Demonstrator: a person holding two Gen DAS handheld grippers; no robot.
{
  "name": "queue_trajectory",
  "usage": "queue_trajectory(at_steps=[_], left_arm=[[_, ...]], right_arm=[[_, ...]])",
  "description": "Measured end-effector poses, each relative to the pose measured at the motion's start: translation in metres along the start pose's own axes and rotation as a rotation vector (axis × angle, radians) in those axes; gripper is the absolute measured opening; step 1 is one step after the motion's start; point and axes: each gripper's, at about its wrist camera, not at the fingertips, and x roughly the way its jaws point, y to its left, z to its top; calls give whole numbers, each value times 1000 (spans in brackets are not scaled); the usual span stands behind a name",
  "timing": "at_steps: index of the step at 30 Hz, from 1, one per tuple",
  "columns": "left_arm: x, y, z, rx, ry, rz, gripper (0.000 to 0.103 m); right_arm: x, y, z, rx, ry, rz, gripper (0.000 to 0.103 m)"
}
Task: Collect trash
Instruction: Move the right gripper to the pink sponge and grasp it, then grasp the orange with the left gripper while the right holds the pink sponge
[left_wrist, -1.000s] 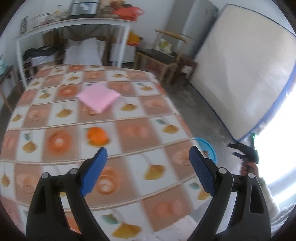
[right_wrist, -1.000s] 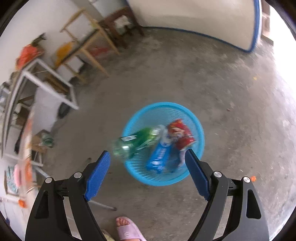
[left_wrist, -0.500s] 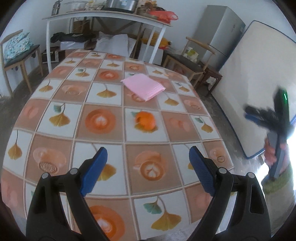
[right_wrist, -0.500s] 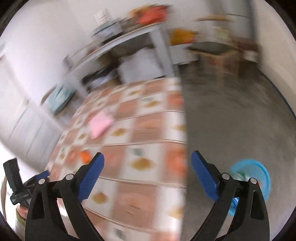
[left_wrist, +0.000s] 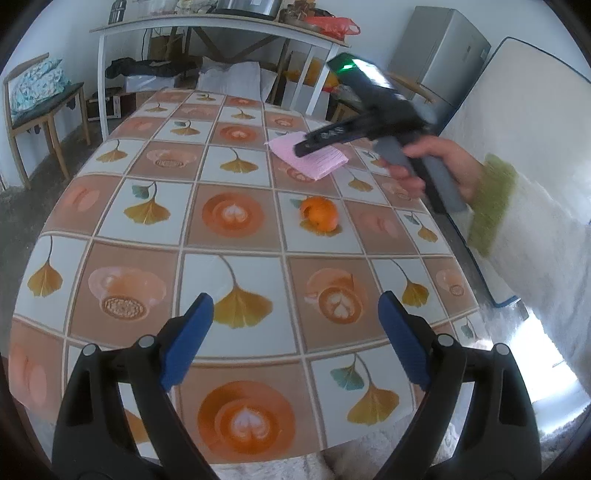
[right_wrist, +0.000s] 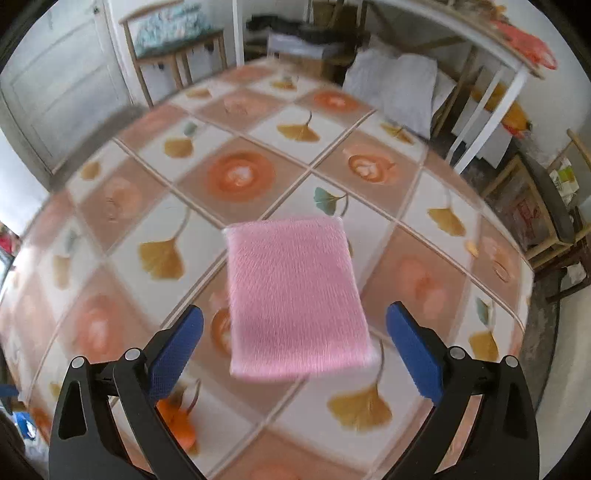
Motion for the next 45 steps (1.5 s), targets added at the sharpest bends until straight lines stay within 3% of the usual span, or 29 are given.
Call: queue_trajectory(at_steps=[5, 7, 13, 19, 25, 35, 45], left_arm=[[5, 10, 4, 0, 2, -11, 86], [10, 12, 8, -4, 7, -20, 86], [36, 12, 26, -21, 29, -73, 86], [68, 0, 52, 9, 40, -111, 86], [106, -16, 74, 95, 59, -71, 86], [144, -34, 76, 241, 96, 45, 58], [144, -46, 69, 270, 99, 17, 28]], right_arm=[[16, -1, 3, 9, 23, 1, 95], [17, -5, -2, 31, 22, 1, 82], [11, -21, -17, 108, -5, 28, 79], [-8, -39, -56, 220, -29, 36, 77], [-48, -51, -116, 331, -86, 85, 77], [-92, -51, -210, 504, -148, 160, 77], [-89, -45, -235, 556, -148, 186, 77]])
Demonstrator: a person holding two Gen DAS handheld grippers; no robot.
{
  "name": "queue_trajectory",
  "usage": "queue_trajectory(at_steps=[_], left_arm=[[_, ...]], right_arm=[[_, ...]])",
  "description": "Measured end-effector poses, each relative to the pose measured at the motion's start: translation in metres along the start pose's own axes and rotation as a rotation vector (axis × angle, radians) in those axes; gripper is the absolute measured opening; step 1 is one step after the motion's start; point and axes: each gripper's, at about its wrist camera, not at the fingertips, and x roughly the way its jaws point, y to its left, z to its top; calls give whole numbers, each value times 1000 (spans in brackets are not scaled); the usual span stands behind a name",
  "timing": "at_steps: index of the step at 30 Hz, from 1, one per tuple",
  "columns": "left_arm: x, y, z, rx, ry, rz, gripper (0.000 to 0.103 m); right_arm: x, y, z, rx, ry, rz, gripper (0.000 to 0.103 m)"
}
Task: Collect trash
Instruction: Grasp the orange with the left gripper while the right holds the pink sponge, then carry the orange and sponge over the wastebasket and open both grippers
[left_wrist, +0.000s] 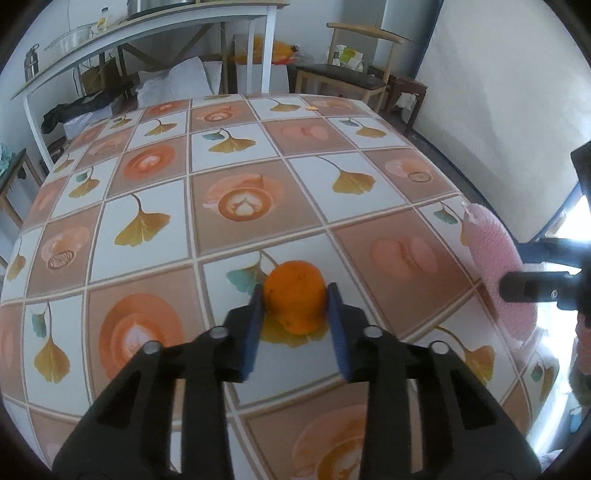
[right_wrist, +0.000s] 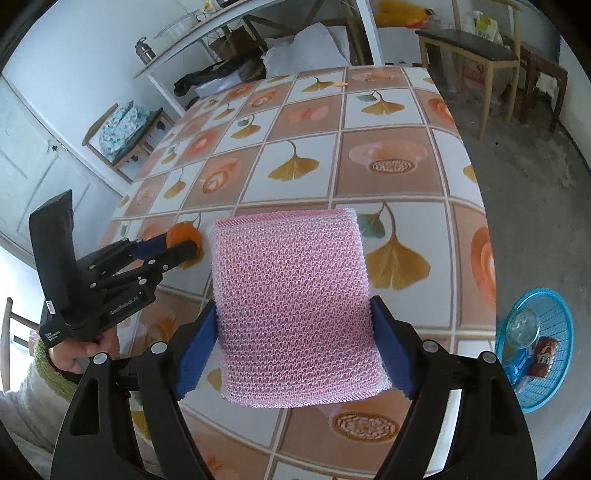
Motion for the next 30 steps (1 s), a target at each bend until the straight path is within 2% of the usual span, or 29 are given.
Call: queue_trajectory(at_steps=[2, 7, 17, 21, 30], left_arm=[[-1, 0, -1, -12, 4, -4, 23], [-10, 2, -10, -65, 17, -25, 19], [-48, -6, -34, -140, 6, -30, 19], [-61, -14, -41, -142, 9, -20, 19], [-92, -38, -44, -109, -38, -20, 19]], right_arm=[[0, 0, -3, 3, -1, 5, 77], [-4, -3, -8, 21, -3, 14, 77], [-15, 1, -20, 19, -17, 24, 77], [-19, 7, -23, 8, -19, 18, 77], [-40, 21, -35, -11, -51, 20, 77]])
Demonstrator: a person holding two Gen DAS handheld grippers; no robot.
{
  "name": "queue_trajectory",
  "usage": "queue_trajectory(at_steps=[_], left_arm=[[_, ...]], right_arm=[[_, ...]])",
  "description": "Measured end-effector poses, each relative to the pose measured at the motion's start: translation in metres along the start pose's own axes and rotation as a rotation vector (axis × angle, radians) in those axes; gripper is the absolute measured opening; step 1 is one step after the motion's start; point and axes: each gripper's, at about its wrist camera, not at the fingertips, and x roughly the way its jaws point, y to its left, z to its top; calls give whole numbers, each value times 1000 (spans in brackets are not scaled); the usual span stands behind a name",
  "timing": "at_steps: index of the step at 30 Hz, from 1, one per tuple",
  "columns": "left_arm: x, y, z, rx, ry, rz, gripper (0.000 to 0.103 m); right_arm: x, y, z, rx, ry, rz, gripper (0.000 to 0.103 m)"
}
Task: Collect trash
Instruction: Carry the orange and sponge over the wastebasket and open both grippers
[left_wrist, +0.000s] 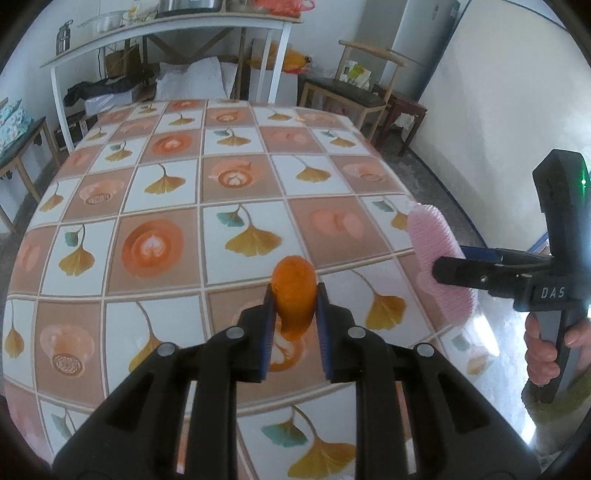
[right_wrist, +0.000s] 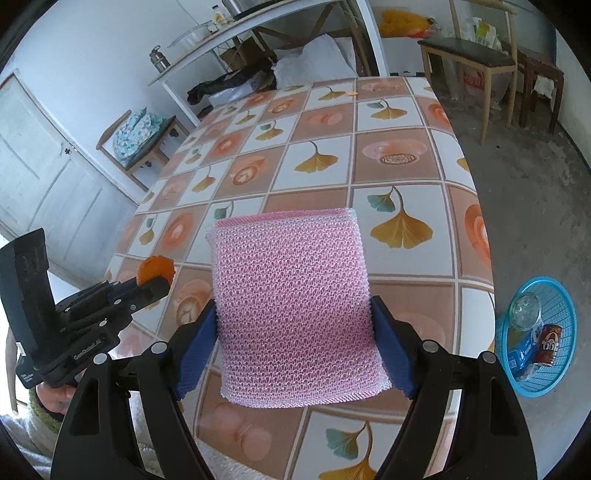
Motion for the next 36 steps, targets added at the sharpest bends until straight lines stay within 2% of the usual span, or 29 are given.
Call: queue_trajectory(at_steps=[16, 23, 26, 30, 32, 36], left_arm=[[-44, -29, -12, 23, -75, -9, 19], [-58, -47, -15, 43, -86, -14, 19], [-64, -60, -12, 52, -88, -46, 19], [-65, -86, 1, 95, -95, -104, 19], [-61, -105, 8, 127, -90, -140, 19], [-47, -155, 24, 212, -54, -231, 19]], right_arm=[[-36, 12, -20, -4, -56, -3, 77], [-59, 1, -31, 22, -114, 7, 77], [-86, -17, -34, 63, -186, -11, 77], [-145, -61, -48, 160, -313, -98, 77], [-181, -93, -64, 242, -383, -160, 77], [-232, -155, -108, 426, -469, -250, 77]])
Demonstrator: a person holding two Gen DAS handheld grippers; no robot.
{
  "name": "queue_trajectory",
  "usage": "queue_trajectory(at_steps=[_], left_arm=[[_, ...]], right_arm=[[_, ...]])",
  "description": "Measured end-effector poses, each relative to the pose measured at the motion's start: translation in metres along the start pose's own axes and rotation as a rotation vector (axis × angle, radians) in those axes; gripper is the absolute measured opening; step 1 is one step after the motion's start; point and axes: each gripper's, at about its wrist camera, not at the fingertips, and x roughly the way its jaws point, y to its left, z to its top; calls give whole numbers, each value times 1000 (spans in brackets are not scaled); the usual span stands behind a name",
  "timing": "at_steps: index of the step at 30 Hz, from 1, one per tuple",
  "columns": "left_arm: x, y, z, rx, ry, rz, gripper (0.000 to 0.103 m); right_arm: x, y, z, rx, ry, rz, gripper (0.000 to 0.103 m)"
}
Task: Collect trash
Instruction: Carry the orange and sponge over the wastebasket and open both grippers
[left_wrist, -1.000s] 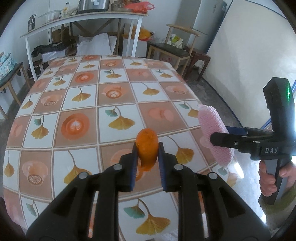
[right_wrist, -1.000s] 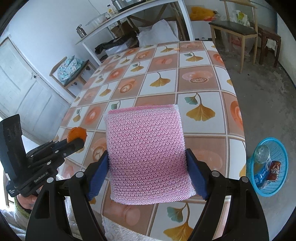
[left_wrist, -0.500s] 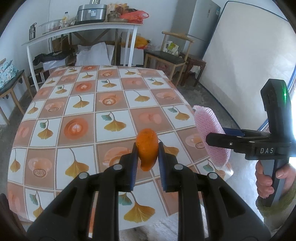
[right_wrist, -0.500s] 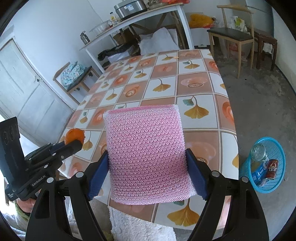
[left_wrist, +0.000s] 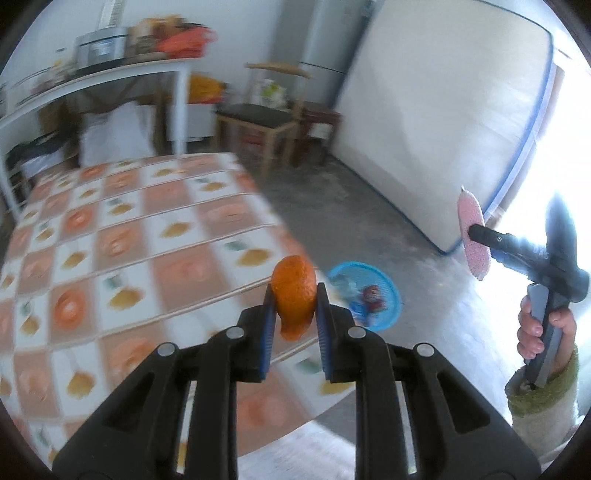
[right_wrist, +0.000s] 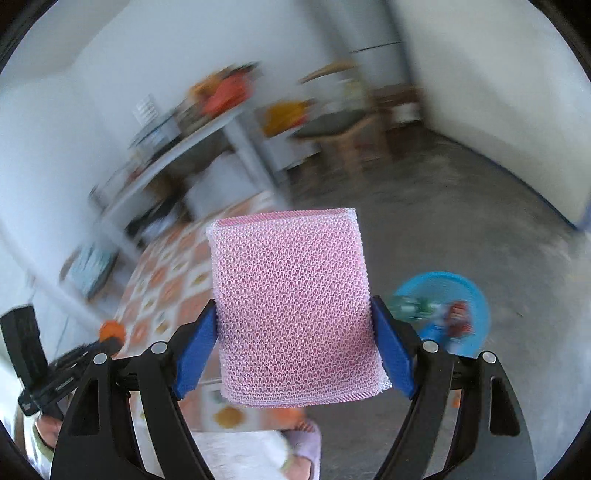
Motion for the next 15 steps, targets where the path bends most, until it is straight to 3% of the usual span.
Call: queue_trajectory(at_steps=[3, 7, 15], left_arm=[[30, -36, 18, 54, 54, -81, 19], [73, -75, 31, 102, 133, -139, 19], [191, -135, 27, 97, 386, -226, 19]], right_arm=[[-15, -54, -10, 115, -11, -63, 77], [-8, -110, -34, 245, 30, -86, 77], [63, -171, -61, 440, 169, -11, 78]])
